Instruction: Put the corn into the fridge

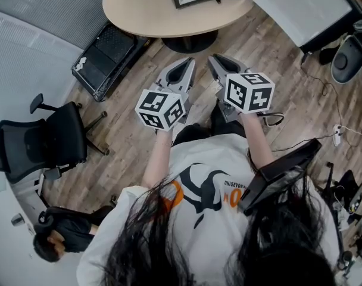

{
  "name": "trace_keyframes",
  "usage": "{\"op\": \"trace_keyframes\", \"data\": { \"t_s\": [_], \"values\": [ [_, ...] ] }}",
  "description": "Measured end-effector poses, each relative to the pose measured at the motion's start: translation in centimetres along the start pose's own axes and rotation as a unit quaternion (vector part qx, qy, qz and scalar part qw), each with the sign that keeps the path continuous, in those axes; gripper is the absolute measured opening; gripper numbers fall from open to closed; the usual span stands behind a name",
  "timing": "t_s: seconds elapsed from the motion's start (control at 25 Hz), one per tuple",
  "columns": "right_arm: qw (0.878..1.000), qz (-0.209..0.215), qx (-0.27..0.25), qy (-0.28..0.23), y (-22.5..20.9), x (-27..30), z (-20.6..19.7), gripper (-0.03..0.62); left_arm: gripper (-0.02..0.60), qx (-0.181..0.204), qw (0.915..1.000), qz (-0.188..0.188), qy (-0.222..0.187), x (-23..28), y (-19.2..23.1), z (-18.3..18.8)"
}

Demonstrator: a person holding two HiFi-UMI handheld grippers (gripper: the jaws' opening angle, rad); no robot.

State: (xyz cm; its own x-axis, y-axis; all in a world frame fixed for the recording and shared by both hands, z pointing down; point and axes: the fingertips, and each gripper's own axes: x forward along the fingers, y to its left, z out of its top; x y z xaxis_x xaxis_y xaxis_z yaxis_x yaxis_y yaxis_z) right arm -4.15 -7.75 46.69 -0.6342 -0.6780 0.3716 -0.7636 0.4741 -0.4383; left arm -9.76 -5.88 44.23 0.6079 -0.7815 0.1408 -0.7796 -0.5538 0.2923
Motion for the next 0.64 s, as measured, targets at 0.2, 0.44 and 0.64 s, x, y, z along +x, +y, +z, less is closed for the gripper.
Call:
{"op": "trace_keyframes", "data": {
  "t_s": [0.2,0.44,0.64],
  "values": [
    [1.0,-0.004,-0.002,0.0,-0.05,0.06,-0.13,0.063,0.012,-0.001,1.0,0.001,-0.001,-0.1,0.25,-0.03],
    [1.0,-0.006,-0.005,0.002,0.0,-0.11,-0.45,0.063,0.012,-0.001,1.0,-0.006,-0.001,0.02,-0.17,-0.28],
    [1.0,-0.01,-0.007,0.004,-0.16,-0.13,-0.65,0.063,0.012,0.002,1.0,-0.007,-0.002,0.15,-0.25,-0.08]
  ]
}}
